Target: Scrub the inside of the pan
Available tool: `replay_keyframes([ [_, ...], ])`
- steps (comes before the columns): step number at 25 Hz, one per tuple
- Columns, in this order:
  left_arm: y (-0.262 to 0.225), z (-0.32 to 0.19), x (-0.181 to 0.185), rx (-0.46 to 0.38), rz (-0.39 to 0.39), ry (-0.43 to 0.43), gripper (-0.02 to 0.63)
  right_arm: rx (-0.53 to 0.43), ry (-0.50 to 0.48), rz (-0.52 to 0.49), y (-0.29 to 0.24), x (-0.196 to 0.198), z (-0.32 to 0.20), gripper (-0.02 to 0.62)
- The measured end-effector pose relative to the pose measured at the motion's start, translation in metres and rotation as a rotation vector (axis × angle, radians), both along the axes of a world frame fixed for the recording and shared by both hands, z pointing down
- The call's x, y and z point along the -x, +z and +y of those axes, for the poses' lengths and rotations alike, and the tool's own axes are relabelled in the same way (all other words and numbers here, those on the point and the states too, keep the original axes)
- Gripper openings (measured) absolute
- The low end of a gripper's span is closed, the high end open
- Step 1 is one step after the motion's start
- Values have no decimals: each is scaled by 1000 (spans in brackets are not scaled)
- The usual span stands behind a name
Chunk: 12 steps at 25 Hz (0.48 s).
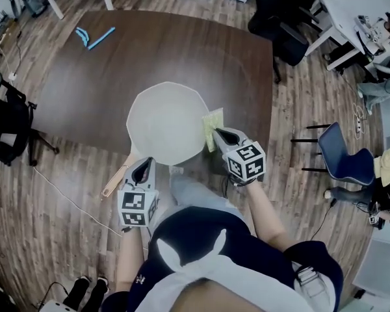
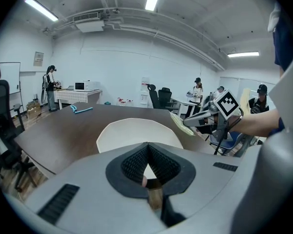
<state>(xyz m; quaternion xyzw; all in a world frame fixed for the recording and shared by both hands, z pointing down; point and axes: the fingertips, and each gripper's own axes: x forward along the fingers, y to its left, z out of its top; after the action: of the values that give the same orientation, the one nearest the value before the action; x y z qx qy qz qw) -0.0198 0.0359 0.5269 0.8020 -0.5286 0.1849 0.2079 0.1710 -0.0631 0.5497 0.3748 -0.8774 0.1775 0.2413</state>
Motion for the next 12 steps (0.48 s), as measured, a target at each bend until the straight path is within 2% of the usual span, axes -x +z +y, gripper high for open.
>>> replay_keyframes([
  [12, -4, 2, 50, 5, -3, -99, 2, 37, -159, -15, -3, 70, 1, 14],
])
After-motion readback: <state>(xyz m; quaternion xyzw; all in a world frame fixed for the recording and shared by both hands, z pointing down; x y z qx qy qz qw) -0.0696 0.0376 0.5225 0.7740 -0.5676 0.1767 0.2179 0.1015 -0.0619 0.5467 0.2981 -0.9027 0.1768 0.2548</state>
